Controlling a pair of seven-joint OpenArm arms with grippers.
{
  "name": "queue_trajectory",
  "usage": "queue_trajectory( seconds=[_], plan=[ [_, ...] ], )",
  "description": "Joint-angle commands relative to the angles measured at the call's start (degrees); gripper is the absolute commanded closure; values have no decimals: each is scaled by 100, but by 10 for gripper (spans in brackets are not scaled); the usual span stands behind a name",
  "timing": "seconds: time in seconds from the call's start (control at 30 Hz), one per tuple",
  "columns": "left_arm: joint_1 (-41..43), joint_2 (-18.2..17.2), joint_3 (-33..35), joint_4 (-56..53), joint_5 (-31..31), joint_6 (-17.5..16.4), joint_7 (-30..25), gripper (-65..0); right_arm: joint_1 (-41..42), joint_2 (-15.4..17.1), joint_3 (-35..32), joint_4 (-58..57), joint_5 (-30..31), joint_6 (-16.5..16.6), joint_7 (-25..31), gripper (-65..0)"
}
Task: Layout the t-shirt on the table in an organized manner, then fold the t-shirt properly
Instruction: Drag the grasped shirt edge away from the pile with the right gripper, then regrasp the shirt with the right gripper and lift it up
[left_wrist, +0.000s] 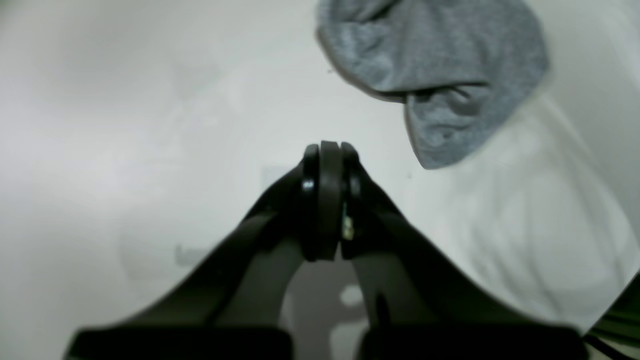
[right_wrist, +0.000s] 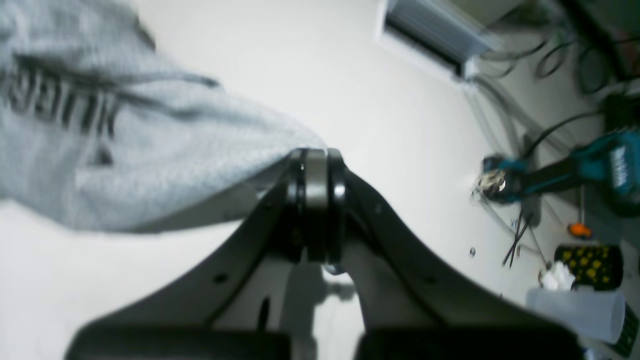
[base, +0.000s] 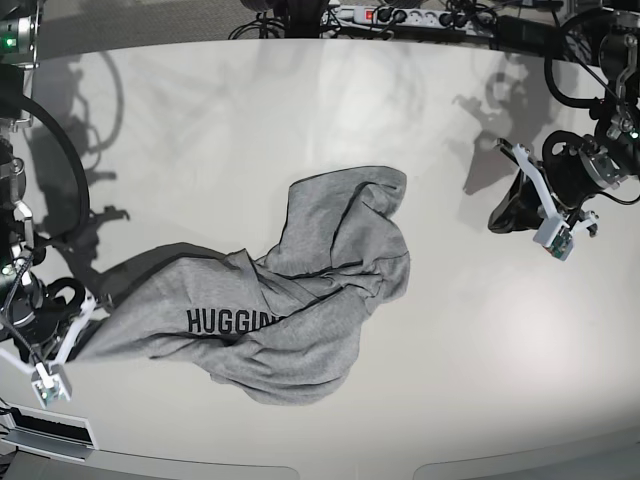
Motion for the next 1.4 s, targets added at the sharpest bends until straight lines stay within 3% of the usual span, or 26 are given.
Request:
queue_trajectory(
  seconds=[0.0,0.1,0.3,0.37,0.43,0.57,0.67,0.77,0.8,0.87,0.9,0.97,1.07,1.13,1.23,1.37],
  plan=[
    [-83,-92,-44,87,-125,-48,-146,0,160,87,52,87,-46,122,131,0],
    [-146,-96,-44,90,-131,-81,-144,0,245,101,55,247,140,706,149,0],
    [-127,-98,-44,90,-131,-105,72,0,278,170,52,531,1639,1685,24,0],
    [-120,-109,-44,90,-133,-122,72,0,275,166,52,529,1952,1878,31,0],
    [-107,-109,-44,90,-133,-127,76,0,278,168,55,522,1690,1550,61,0],
    [-116,-109,-44,90,-138,-125,87,0,278,168,55,332,636,55,254,0],
    [-111,-107,-44,90,-199,-125,92,0,278,168,52,81,221,-304,289,-25],
    [-111,-109,-44,90,-199,-125,92,0,275,168,52,-57,236,-424,286,-360],
    [-111,-109,-44,90,-197,-125,94,0,278,168,52,-57,251,-422,264,-444],
    [-114,-109,-44,90,-197,-125,92,0,310,168,52,-26,249,-415,136,-493],
    [-114,-109,-44,90,-197,-125,92,0,308,168,52,13,249,-367,133,-493],
    [-111,-109,-44,90,-203,-125,92,0,308,166,52,107,479,79,133,-492],
    [-114,-109,-44,90,-330,-127,92,0,291,151,52,155,1878,1241,15,-492],
    [-114,-107,-44,90,-348,-127,92,0,219,22,48,155,2837,1788,-146,-492],
    [-114,-109,-44,90,-341,-122,96,0,55,-404,-31,153,3088,1982,-127,-491],
    [-114,-109,-46,90,-273,-107,114,0,-155,-1091,-422,153,2337,1818,-90,-491]
  ],
)
